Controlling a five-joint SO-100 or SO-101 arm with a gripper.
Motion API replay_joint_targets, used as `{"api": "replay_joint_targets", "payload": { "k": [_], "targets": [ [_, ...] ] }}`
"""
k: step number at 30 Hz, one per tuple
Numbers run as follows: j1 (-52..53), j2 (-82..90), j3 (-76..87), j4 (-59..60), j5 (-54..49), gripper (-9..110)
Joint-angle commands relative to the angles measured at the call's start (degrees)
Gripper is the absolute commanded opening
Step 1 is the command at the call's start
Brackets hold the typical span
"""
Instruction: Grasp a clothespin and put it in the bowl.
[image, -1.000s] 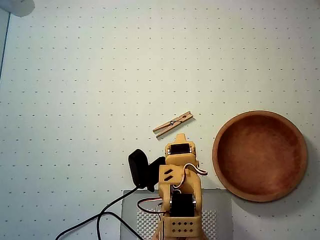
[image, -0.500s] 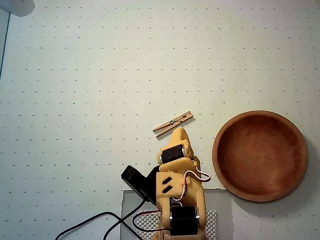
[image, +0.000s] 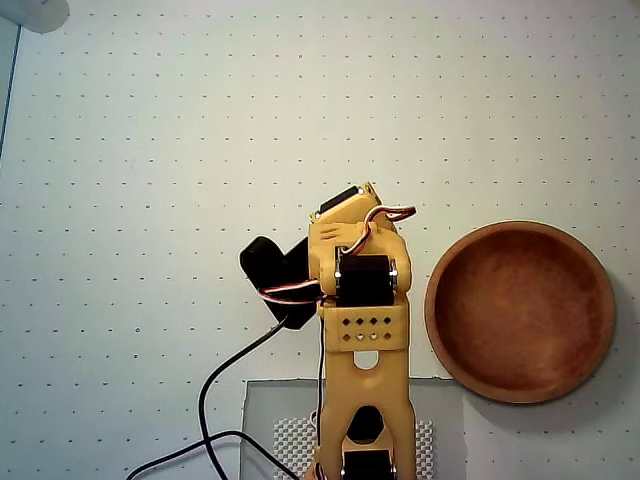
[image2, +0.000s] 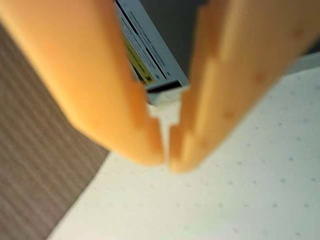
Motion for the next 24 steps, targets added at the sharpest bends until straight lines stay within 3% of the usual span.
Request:
{"api": "replay_joint_targets", "payload": {
  "k": [1, 8, 24],
  "targets": [
    [-0.4, -9.8, -10.0, 5.7, -6.3, -1],
    [-0.1, -22.5, -14.4, 10.4, -15.0, -1],
    [-2.6, -28.2, -3.5, 10.3, -15.0, -1]
  ]
}}
